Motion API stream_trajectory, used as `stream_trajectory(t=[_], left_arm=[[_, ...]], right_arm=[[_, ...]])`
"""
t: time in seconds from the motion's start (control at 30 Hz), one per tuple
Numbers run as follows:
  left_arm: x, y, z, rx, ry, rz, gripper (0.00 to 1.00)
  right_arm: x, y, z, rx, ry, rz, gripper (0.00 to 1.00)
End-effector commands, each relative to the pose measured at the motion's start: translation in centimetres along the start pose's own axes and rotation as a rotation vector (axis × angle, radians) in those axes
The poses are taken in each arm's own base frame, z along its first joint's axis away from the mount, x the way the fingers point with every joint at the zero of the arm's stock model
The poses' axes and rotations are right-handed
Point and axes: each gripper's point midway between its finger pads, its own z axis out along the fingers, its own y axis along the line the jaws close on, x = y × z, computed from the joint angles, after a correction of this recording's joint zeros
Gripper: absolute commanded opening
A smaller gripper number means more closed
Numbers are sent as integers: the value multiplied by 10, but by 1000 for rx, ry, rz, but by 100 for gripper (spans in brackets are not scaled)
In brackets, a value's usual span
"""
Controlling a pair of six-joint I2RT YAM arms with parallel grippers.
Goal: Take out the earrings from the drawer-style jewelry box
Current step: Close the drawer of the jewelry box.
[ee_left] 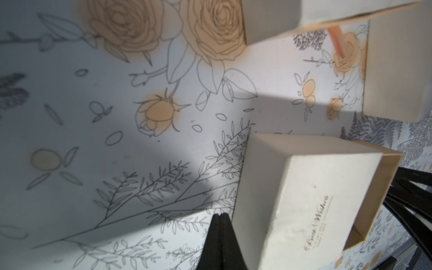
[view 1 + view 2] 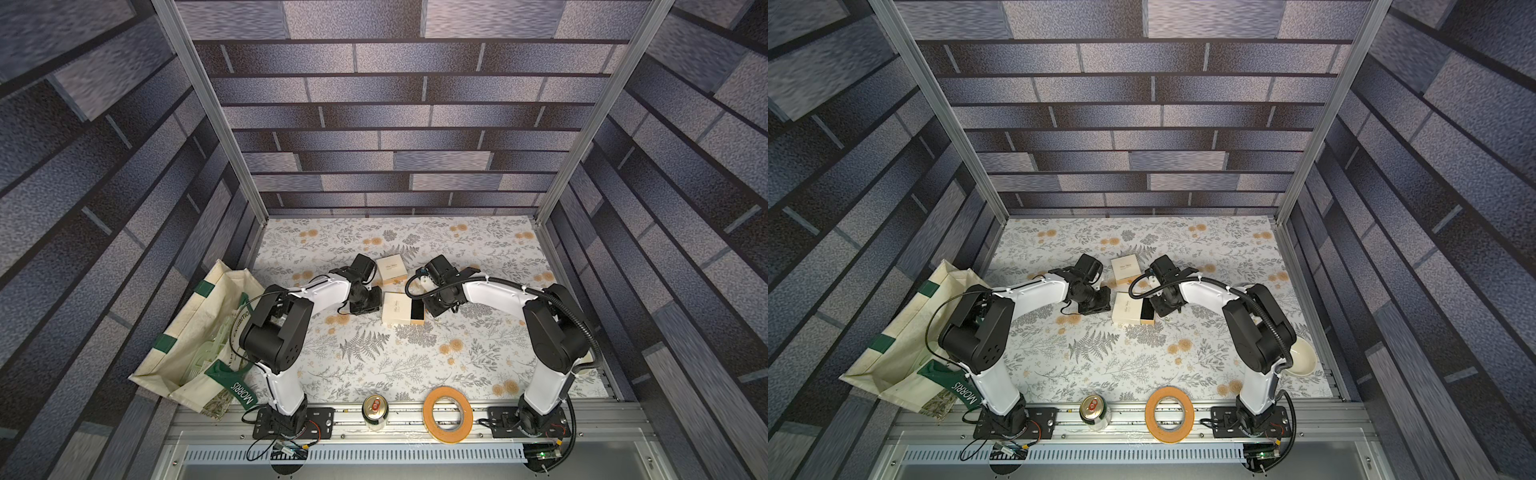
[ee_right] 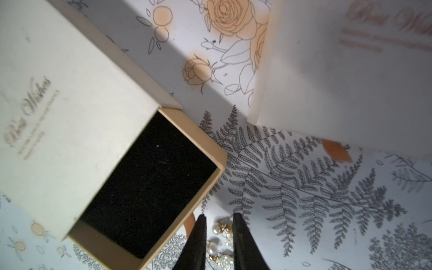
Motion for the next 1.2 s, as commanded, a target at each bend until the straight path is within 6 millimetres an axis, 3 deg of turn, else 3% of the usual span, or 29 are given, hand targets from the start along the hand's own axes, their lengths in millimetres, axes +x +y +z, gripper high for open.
stream_trajectory(t=[0.0, 1.17], left_arm=[[-1, -6, -1, 3, 8, 6, 0], [1, -12, 1, 12, 11, 15, 0]], right_arm=[[-2, 5, 2, -10, 8, 7, 23], [-10, 15, 8, -36, -2, 4, 23]])
